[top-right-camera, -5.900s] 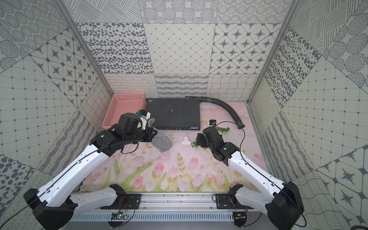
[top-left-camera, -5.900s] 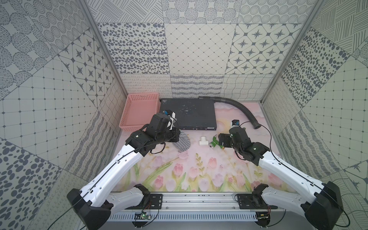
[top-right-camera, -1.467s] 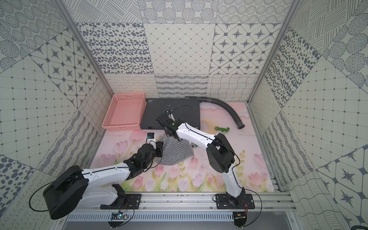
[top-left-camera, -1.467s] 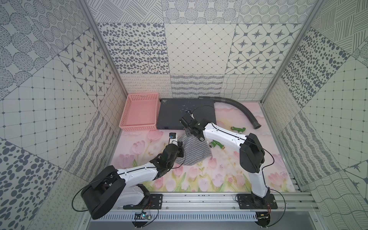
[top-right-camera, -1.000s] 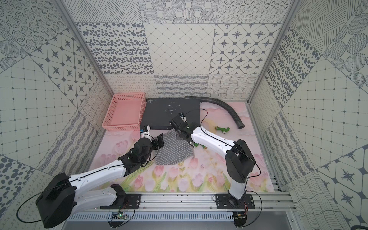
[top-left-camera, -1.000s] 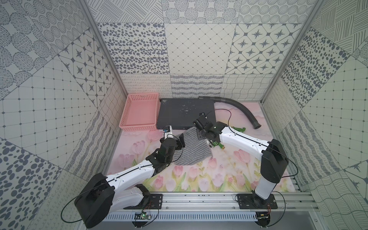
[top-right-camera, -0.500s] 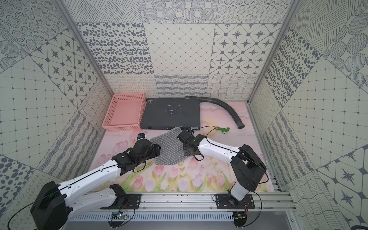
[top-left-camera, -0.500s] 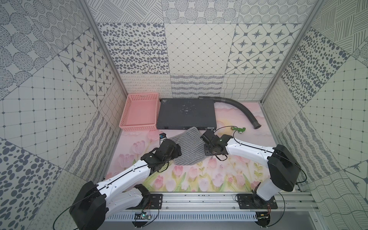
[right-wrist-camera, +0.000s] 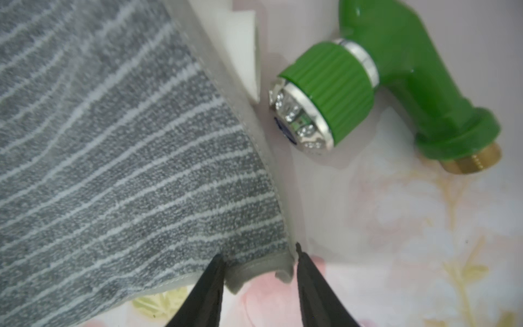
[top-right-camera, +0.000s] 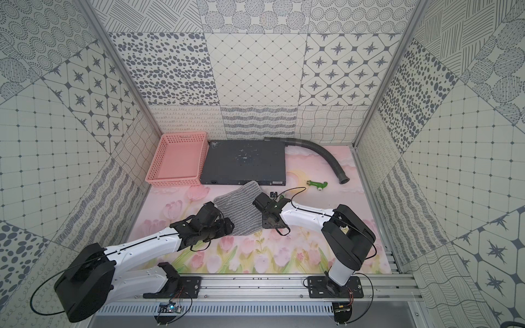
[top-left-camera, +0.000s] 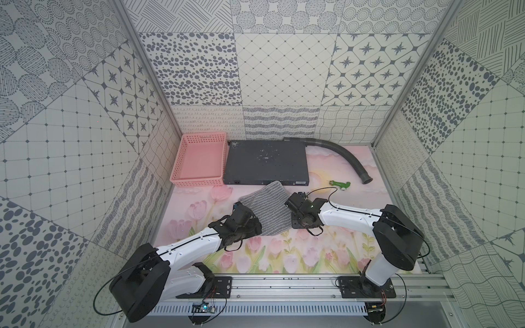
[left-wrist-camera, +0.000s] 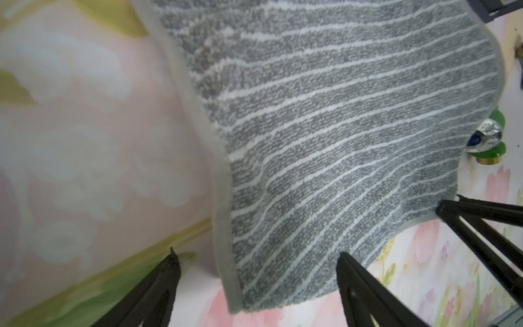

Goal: Fold the square dishcloth
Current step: Flatten out the cleaning item at the center of the board.

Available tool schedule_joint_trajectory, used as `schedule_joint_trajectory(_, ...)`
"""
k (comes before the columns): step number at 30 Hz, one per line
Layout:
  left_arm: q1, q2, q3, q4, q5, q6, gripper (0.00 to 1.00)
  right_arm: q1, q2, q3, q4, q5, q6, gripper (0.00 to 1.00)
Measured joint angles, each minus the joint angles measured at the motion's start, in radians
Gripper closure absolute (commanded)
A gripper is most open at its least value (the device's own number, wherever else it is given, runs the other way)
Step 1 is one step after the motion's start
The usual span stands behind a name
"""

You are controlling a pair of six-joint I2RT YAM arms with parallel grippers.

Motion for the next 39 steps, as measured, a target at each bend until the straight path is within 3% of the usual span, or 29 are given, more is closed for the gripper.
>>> schedule_joint_trajectory(4, 0.002, 0.040, 0.000, 0.078, 0.045, 0.005, 0.35, 0.004, -0.002, -0.020, 0.012, -0.001, 0.024, 0.58)
schedule_joint_trajectory(10, 0.005, 0.068, 0.002, 0.104, 0.145, -0.002, 0.81, 0.006, -0.002, -0.033, 0.022, 0.010, 0.036, 0.73)
schedule_joint_trajectory(13, 0.005, 0.057, 0.023, 0.089, 0.196, -0.011, 0.94, 0.006, -0.010, -0.033, 0.023, 0.014, 0.030, 0.79)
schedule_joint_trajectory(20, 0.005, -0.029, 0.121, -0.012, 0.272, -0.013, 0.93, 0.006, -0.050, -0.026, 0.007, 0.024, 0.019, 0.88)
schedule_joint_trajectory(31, 0.025, -0.118, 0.169, -0.185, 0.304, -0.066, 0.87, 0.006, -0.155, 0.047, -0.189, 0.078, 0.022, 0.90)
schedule_joint_trajectory(39, 0.035, -0.094, 0.091, -0.222, 0.308, -0.113, 0.61, 0.011, -0.198, 0.050, -0.275, 0.080, 0.029, 0.91)
